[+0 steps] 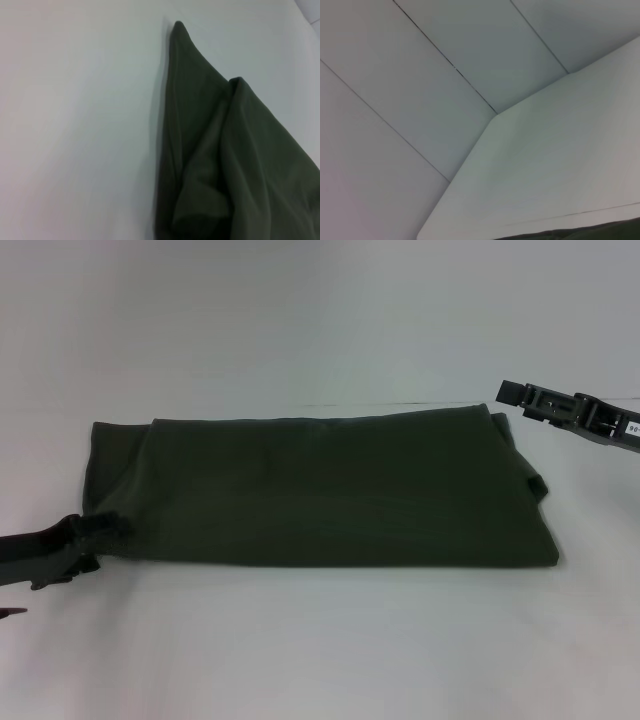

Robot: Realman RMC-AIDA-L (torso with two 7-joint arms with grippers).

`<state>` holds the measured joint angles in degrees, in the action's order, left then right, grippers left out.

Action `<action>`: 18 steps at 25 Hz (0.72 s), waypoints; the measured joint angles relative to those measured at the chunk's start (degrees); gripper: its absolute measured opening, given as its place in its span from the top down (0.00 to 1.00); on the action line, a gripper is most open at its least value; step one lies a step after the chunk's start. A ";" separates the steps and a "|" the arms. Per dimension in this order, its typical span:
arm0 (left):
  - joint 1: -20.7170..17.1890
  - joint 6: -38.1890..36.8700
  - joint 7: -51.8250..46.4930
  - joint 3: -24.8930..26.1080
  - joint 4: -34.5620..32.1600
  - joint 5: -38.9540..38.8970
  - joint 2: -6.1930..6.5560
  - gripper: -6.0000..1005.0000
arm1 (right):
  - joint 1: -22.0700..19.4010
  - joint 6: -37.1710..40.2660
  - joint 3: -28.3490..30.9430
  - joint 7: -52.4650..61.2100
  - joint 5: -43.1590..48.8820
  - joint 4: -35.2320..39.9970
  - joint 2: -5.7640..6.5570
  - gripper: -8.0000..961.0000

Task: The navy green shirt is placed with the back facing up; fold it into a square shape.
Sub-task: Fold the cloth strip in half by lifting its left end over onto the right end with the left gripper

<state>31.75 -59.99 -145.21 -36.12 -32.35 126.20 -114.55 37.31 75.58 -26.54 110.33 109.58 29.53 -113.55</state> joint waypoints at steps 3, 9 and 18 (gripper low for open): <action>0.26 0.26 -0.02 0.00 0.01 0.00 0.02 0.18 | -0.07 0.00 0.00 0.01 -0.03 0.00 0.00 0.05; 0.89 1.38 0.25 -0.07 0.01 0.00 0.04 0.18 | -0.14 0.15 0.00 0.04 -0.06 0.00 0.00 0.05; 1.81 2.32 0.70 -0.19 -0.50 0.00 -0.03 0.18 | -0.48 0.18 0.00 0.05 -0.07 0.00 0.00 0.05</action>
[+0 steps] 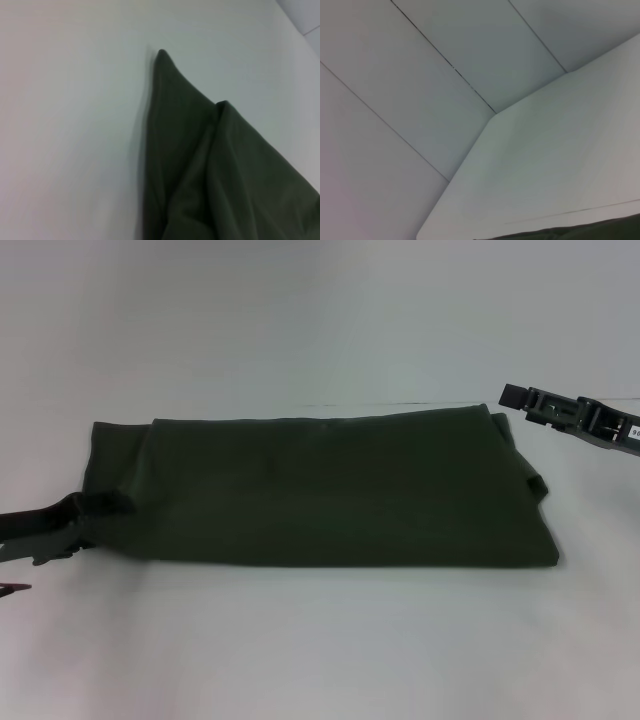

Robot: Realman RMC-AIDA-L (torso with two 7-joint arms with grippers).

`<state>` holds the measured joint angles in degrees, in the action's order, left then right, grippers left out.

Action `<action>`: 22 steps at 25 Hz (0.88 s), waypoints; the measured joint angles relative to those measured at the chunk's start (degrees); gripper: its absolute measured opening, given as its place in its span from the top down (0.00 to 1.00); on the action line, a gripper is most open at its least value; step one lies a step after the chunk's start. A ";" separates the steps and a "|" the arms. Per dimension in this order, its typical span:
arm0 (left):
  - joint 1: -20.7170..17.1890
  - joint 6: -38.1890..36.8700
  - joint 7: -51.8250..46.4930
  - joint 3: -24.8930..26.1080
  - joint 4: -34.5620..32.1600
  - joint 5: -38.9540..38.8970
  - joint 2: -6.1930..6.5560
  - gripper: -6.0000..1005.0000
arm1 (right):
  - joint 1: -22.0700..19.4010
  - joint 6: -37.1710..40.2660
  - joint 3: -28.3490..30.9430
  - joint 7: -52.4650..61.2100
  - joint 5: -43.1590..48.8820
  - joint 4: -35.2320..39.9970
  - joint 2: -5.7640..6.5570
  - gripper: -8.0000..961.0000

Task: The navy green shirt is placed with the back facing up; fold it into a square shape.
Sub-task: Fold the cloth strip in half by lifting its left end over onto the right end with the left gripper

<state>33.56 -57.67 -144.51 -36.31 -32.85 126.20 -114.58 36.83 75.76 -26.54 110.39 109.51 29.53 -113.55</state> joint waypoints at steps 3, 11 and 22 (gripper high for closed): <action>0.33 -0.45 0.57 0.00 -0.15 -0.02 -0.13 0.18 | -0.02 0.00 -0.01 0.00 0.00 -0.04 0.00 0.05; 0.22 -1.73 2.30 0.01 -0.15 -0.49 -0.38 0.18 | -0.09 -0.09 0.00 0.00 0.00 -0.15 0.00 0.05; 0.13 -1.81 5.36 0.02 -0.14 -0.13 -0.25 0.27 | -0.09 -0.27 0.00 0.00 0.00 -0.07 -0.09 0.05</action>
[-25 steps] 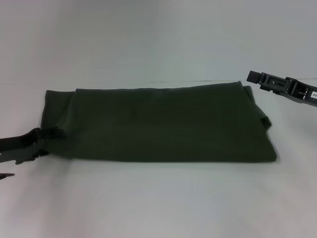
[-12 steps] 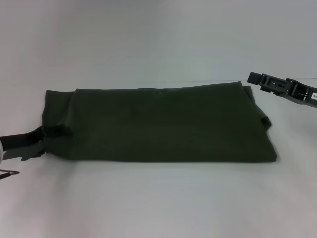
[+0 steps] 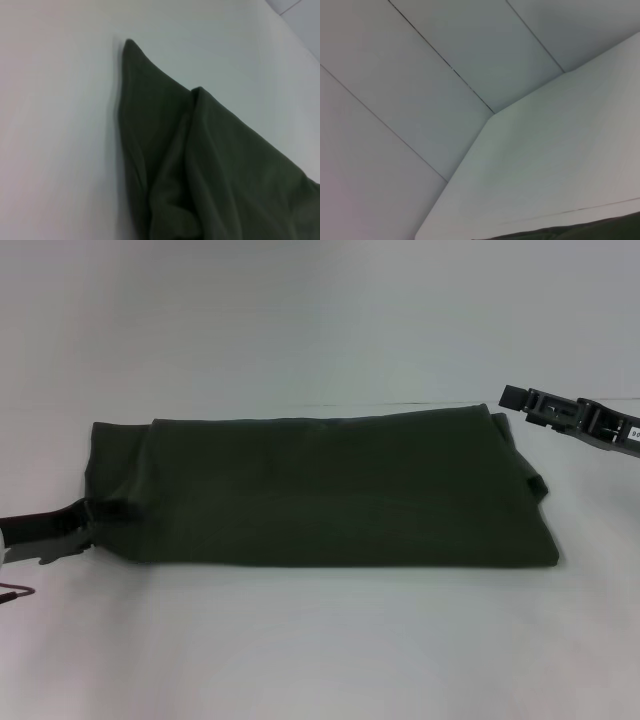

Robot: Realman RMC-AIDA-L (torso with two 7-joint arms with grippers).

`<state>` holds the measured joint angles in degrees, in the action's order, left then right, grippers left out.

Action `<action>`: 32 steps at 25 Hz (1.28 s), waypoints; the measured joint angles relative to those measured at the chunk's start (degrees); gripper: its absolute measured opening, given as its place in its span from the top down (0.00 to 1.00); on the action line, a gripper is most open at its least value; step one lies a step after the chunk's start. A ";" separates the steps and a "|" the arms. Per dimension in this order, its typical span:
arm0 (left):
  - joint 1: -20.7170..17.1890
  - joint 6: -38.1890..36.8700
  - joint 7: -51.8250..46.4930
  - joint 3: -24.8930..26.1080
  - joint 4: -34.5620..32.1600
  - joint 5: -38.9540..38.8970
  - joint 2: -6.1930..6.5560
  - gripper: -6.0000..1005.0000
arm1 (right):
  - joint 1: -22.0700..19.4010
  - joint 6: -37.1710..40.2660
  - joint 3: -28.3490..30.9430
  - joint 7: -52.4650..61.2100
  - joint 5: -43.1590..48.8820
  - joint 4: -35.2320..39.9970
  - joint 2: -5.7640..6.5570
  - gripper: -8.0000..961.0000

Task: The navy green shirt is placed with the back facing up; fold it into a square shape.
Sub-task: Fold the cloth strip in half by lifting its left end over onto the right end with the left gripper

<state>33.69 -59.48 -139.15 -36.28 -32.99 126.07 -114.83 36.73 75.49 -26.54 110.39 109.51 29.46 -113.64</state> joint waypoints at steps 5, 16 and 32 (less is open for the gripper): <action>-0.75 1.33 1.63 0.15 -0.06 0.12 0.04 0.40 | 0.00 -0.07 0.00 0.00 0.00 -0.02 -0.03 0.05; -1.09 1.83 2.58 0.14 -0.23 0.14 0.04 0.70 | 0.02 -0.09 0.00 -0.01 0.00 -0.11 -0.18 0.05; -7.83 -0.10 2.65 1.50 -4.93 -2.44 -0.33 0.96 | 0.23 -0.38 0.00 -0.57 -1.20 -0.45 -1.02 0.05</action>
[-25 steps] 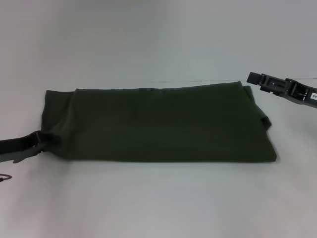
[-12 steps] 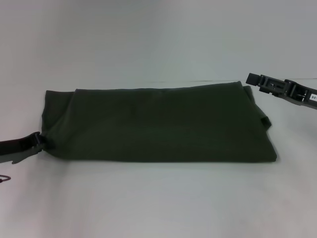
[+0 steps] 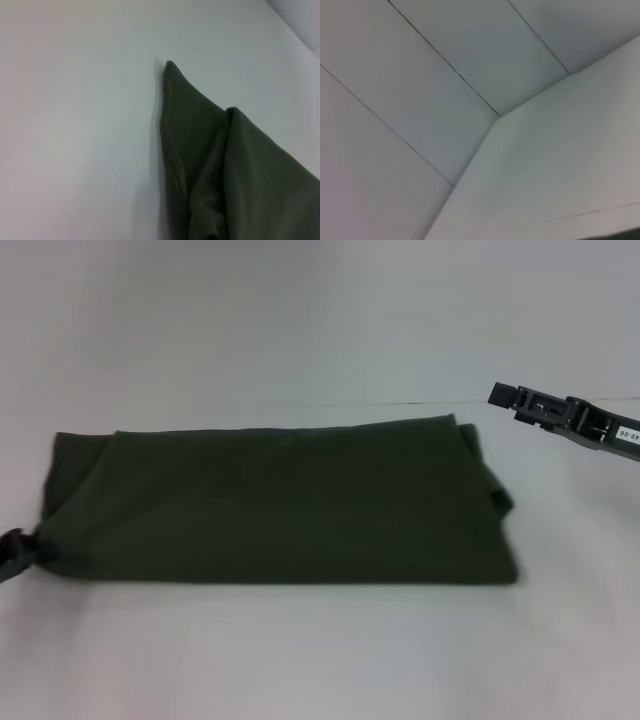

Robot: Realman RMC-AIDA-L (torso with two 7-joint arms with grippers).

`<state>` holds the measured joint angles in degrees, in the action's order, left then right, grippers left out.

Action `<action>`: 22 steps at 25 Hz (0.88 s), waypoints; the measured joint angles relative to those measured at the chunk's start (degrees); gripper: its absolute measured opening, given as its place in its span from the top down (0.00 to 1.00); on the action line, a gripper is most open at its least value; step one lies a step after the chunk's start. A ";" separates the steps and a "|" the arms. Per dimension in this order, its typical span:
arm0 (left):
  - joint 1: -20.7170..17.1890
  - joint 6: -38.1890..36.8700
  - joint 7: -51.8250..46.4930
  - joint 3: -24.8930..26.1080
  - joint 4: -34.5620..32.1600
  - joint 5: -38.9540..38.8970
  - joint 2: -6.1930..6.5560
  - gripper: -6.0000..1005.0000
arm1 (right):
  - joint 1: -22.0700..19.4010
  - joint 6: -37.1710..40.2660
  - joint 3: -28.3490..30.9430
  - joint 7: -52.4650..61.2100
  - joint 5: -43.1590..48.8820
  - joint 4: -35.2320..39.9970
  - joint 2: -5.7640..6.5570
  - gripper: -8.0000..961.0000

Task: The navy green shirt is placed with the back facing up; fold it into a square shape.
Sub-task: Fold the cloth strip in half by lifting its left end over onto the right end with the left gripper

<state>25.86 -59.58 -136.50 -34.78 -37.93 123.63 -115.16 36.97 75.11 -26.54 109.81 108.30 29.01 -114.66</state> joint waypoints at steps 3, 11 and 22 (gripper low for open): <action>-2.34 -1.13 0.23 1.71 -1.84 -0.31 0.57 0.96 | 0.45 -0.35 -0.08 0.12 -0.63 -0.01 -0.35 0.05; -7.57 -3.41 2.89 11.72 -3.98 0.81 3.66 0.96 | 1.75 -3.32 -0.35 0.41 -1.14 -0.13 -1.12 0.05; -6.06 -13.12 3.98 15.59 -8.68 -1.62 4.23 0.96 | 2.05 -4.82 -0.12 0.00 -1.18 -0.20 -1.24 0.05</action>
<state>19.80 -72.70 -132.52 -19.19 -46.61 122.02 -110.92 39.02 70.30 -26.66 109.81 107.13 28.81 -115.90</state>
